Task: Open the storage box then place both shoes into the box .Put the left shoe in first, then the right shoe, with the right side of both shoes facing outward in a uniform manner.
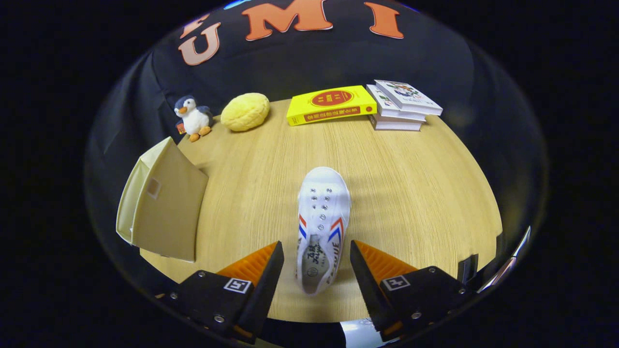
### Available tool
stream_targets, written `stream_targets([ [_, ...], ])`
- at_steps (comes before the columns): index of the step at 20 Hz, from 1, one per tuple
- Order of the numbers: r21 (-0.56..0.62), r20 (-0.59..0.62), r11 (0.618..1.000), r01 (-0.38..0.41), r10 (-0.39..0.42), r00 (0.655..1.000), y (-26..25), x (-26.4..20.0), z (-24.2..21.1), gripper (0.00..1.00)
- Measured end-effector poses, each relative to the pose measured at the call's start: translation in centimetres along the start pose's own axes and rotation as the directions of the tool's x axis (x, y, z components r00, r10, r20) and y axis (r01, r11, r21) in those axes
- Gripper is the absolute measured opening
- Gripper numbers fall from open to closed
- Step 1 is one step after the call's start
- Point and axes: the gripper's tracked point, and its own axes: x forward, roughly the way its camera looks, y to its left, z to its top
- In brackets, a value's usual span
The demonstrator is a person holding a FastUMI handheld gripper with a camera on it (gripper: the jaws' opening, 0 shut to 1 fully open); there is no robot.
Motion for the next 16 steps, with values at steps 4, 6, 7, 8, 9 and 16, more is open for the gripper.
stream_targets([
  [4,-0.06,-0.022,0.996,0.06,-0.061,0.998,-1.8,2.1,-1.7,0.74],
  [6,-0.093,-0.035,0.992,0.084,-0.087,0.996,-2.3,3.1,-2.3,0.69],
  [7,-0.107,-0.032,0.989,0.102,-0.106,0.994,-2.7,3.5,-2.3,0.66],
  [8,-0.121,-0.025,0.986,0.115,-0.119,0.993,-3.0,4.0,-2.3,0.63],
  [9,-0.123,-0.022,0.986,0.111,-0.115,0.993,-2.8,4.8,-2.4,0.6],
  [16,-0.265,0.054,0.95,0.166,-0.157,0.986,-2.5,5.8,-1.1,0.47],
])
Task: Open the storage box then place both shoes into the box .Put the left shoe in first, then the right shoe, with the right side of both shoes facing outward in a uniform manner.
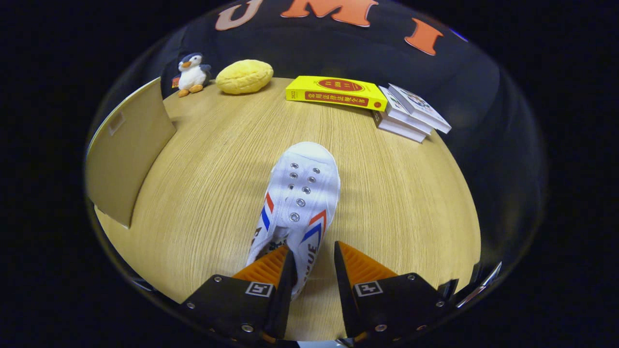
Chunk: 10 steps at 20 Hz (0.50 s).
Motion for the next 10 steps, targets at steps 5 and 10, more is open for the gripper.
stream_targets([
  [5,0.12,0.028,0.993,-0.001,-0.003,1.0,-0.3,0.1,1.1,0.38],
  [10,0.203,0.068,0.979,-0.002,-0.012,0.998,-1.8,1.5,1.9,0.26],
])
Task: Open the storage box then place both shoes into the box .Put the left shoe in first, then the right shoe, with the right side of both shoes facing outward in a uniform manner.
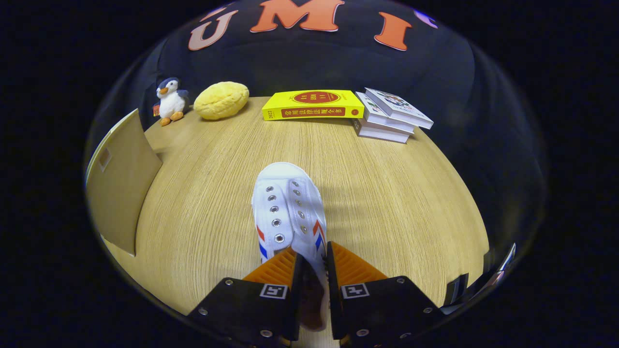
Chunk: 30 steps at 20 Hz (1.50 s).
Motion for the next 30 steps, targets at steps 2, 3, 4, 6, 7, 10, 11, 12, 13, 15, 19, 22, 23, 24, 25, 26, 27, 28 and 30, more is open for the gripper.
stream_targets([
  [2,0.01,0.003,0.999,-0.032,0.032,0.999,-0.1,0.6,0.3,0.25],
  [3,-0.006,0.004,0.999,-0.049,0.049,0.999,-0.1,0.8,0.3,0.25],
  [4,-0.026,0.002,0.998,-0.065,0.066,0.998,0.1,0.9,0.2,0.25],
  [6,-0.037,-0.001,0.995,-0.091,0.091,0.996,0.2,1.1,0.4,0.24],
  [7,-0.024,-0.005,0.995,-0.092,0.092,0.996,0.0,1.1,0.5,0.24],
  [10,0.04,-0.018,0.995,-0.093,0.094,0.995,-0.3,1.3,1.0,0.05],
  [11,0.053,-0.023,0.994,-0.097,0.098,0.995,-0.2,1.2,1.2,0.03],
  [12,0.073,-0.024,0.992,-0.105,0.107,0.994,0.0,0.9,1.5,0.02],
  [13,0.101,-0.027,0.988,-0.12,0.123,0.992,0.5,0.5,1.8,0.01],
  [15,0.17,-0.013,0.973,-0.154,0.159,0.987,1.4,-0.4,3.0,0.01],
  [19,0.199,0.036,0.963,-0.181,0.177,0.983,2.4,-1.8,5.0,0.01],
  [22,0.185,0.031,0.972,-0.146,0.143,0.989,2.3,-1.5,5.0,0.01],
  [23,0.174,0.034,0.975,-0.138,0.134,0.99,2.2,-1.2,5.0,0.01],
  [24,0.154,0.03,0.979,-0.135,0.132,0.991,2.4,-1.0,4.7,0.01],
  [25,0.133,0.031,0.983,-0.127,0.124,0.992,2.4,-0.8,4.5,0.01],
  [26,0.1,0.024,0.988,-0.117,0.115,0.993,2.3,-0.4,4.3,0.01],
  [27,0.071,0.013,0.992,-0.103,0.102,0.995,2.2,-0.1,3.8,0.01],
  [28,0.044,0.007,0.995,-0.087,0.087,0.996,2.1,0.3,3.4,0.02],
  [30,0.008,0.004,0.998,-0.059,0.059,0.998,2.0,0.8,2.9,0.03],
])
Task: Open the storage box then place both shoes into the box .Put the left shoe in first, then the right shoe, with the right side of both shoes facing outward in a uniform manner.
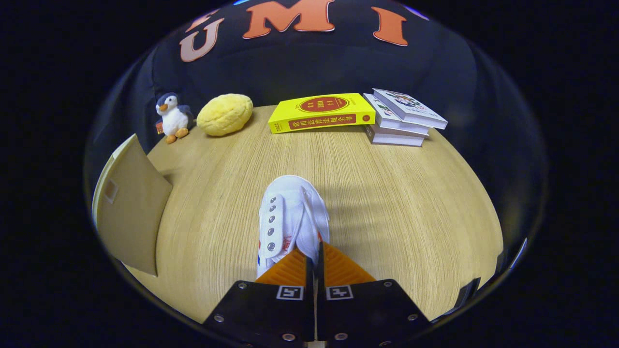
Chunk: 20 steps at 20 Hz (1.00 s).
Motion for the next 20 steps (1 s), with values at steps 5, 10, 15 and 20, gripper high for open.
stream_targets([
  [5,-0.089,0.027,0.995,0.038,-0.036,0.999,-1.1,0.9,0.1,0.11],
  [10,-0.105,-0.017,0.994,-0.008,0.006,1.0,-1.9,2.1,-0.6,0.34],
  [15,0.017,-0.039,0.997,-0.08,0.081,0.996,-1.9,2.5,-0.7,0.21],
  [20,0.052,-0.03,0.991,-0.123,0.125,0.992,0.4,1.1,-0.2,0.01],
])
